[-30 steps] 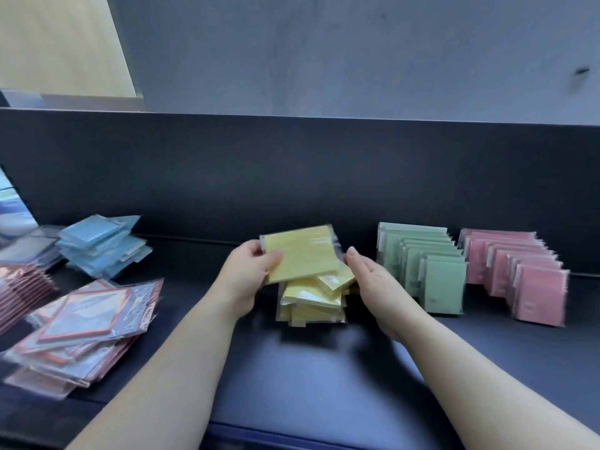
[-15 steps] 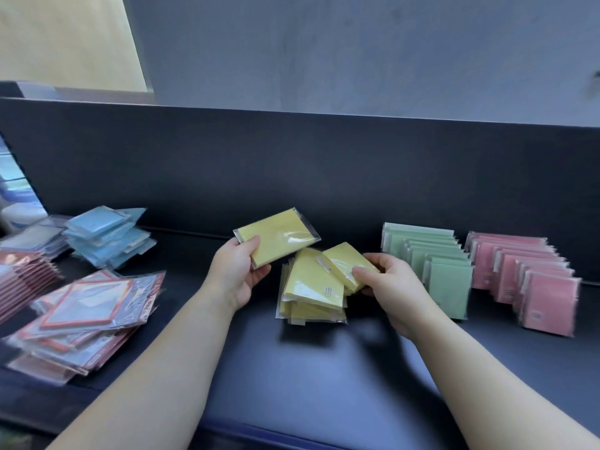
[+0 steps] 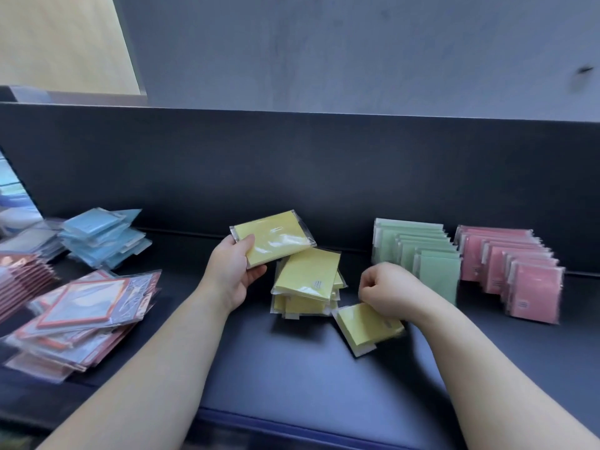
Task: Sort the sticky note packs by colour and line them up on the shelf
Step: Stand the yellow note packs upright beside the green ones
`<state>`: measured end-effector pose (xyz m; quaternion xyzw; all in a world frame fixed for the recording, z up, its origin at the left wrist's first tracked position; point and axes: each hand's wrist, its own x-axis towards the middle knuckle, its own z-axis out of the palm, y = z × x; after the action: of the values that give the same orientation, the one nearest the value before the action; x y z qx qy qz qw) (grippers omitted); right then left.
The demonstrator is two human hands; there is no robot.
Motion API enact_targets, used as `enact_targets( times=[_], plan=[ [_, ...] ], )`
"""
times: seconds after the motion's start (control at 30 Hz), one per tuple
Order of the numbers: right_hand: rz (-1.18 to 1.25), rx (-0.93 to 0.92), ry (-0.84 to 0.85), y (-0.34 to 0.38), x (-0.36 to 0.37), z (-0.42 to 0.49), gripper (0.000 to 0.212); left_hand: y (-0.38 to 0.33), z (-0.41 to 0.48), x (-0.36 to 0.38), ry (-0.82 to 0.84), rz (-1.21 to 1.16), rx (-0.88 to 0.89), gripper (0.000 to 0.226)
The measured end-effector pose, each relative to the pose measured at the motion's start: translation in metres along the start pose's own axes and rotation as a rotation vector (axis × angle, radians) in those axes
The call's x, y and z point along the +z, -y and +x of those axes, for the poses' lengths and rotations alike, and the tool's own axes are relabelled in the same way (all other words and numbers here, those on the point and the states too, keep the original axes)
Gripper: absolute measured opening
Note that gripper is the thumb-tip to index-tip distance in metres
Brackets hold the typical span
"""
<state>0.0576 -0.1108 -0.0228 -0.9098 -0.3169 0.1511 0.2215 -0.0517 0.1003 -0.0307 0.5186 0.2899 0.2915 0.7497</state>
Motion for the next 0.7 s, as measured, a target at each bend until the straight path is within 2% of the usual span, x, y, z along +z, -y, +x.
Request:
enact_targets(
  times=[0.1, 0.17, 0.27, 0.3, 0.33, 0.4, 0.47, 0.53, 0.6, 0.7],
  plan=[
    [0.029, -0.105, -0.179, 0.002, 0.002, -0.002, 0.010, 0.003, -0.004, -0.002, -0.004, -0.002, 0.012, 0.018],
    [0.115, -0.266, -0.269, 0.005, 0.005, -0.004, 0.021, 0.003, -0.005, -0.003, -0.028, -0.029, 0.019, 0.018],
    [0.070, -0.449, -0.120, 0.010, 0.015, -0.007, 0.053, 0.000, -0.004, -0.006, -0.096, -0.107, 0.035, 0.017],
    [0.030, -0.481, -0.091, 0.011, 0.021, -0.006, 0.058, -0.001, -0.003, -0.007, -0.113, -0.123, 0.038, 0.017],
    [0.001, -0.498, -0.104, 0.011, 0.027, -0.003, 0.056, -0.001, -0.003, -0.007, -0.123, -0.132, 0.040, 0.016],
    [0.014, -0.505, -0.244, 0.013, 0.033, 0.000, 0.042, 0.000, -0.003, -0.009, -0.127, -0.127, 0.048, 0.016],
    [0.107, -0.493, -0.425, 0.016, 0.034, 0.000, 0.033, 0.001, -0.004, -0.009, -0.113, -0.084, 0.065, 0.018],
    [0.210, -0.455, -0.529, 0.018, 0.034, -0.002, 0.032, 0.001, -0.006, -0.008, -0.072, -0.015, 0.091, 0.020],
    [0.218, -0.429, -0.529, 0.021, 0.037, -0.002, 0.037, 0.001, -0.010, -0.004, 0.009, 0.038, 0.108, 0.021],
    [0.077, -0.433, -0.444, 0.026, 0.047, 0.000, 0.052, 0.003, -0.017, 0.003, 0.158, 0.114, 0.119, 0.022]
  ],
)
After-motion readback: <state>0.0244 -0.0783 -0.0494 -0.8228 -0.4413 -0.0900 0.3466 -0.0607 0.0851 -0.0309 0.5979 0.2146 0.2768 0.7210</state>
